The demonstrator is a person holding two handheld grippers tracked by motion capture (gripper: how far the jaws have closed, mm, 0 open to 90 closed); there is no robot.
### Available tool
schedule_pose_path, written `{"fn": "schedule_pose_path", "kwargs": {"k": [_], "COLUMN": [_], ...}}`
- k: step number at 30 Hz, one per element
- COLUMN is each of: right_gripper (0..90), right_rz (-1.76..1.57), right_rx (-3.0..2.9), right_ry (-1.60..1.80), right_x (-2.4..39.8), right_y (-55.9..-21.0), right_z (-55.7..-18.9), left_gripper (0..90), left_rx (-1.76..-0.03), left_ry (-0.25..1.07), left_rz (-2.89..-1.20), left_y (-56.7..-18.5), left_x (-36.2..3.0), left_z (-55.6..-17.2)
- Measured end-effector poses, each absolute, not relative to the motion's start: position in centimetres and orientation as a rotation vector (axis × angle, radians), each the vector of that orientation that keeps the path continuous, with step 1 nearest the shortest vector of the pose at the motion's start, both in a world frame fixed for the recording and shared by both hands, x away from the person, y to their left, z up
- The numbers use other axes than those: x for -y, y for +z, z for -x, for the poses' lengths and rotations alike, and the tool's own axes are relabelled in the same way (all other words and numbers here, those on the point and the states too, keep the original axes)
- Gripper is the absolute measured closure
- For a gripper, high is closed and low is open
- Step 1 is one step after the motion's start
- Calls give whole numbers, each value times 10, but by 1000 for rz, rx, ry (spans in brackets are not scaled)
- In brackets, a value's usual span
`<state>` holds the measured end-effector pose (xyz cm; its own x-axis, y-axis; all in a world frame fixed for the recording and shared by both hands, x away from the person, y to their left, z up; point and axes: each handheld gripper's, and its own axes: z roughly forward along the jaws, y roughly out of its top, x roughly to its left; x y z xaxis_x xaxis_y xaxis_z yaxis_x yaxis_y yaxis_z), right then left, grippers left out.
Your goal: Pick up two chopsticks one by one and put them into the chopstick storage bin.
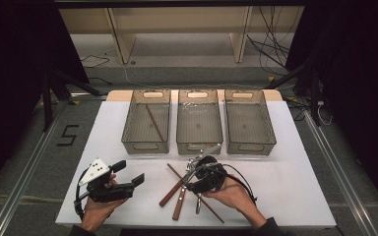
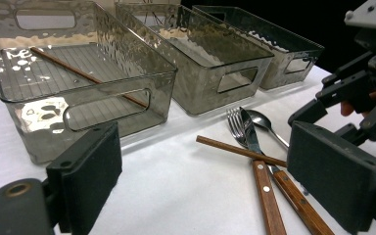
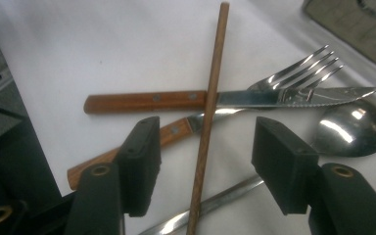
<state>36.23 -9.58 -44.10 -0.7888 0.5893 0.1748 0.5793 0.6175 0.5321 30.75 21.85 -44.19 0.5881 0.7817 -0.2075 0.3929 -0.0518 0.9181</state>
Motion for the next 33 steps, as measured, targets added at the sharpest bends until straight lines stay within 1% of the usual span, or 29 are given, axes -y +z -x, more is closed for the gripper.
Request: {"fn": "schedule_pose_path", "kwargs": {"k": [1, 2, 3, 7, 15, 19, 28, 31, 33], "right_gripper": [499, 499, 530, 581, 653, 709, 783, 839, 843], "right_rz": [-1000, -1000, -986, -988, -983, -978, -974, -972, -973], "right_rx": [-2822, -2822, -2831, -2846, -2877, -2868, -2868, -2848, -2845], "right_ry": [889, 889, 855, 793, 742, 678, 628, 607, 607], "right_x": [94, 94, 92, 87, 83, 81, 76, 76, 76], "right_y": [-444, -444, -446, -452, -458, -461, -465, -465, -465], "right_z": [-361, -361, -361, -359, -359, -358, -355, -355, -355], "left_gripper": [128, 128, 128, 127, 127, 127, 127, 127, 127], "left_rx": [-988, -988, -987, -986, -983, -982, -981, -982, -982], "left_ry": [422, 422, 423, 425, 427, 426, 426, 427, 426], "left_rz": [-1670, -1670, -1670, -1670, -1673, -1672, -1674, -1672, -1672], "left_y": [-442, -442, -442, -442, -442, -442, -442, -442, -442], "left_x": [-219, -219, -219, -219, -218, -218, -218, -219, -219], "left_z": [-307, -307, -307, -307, -307, -307, -307, -307, -307]}}
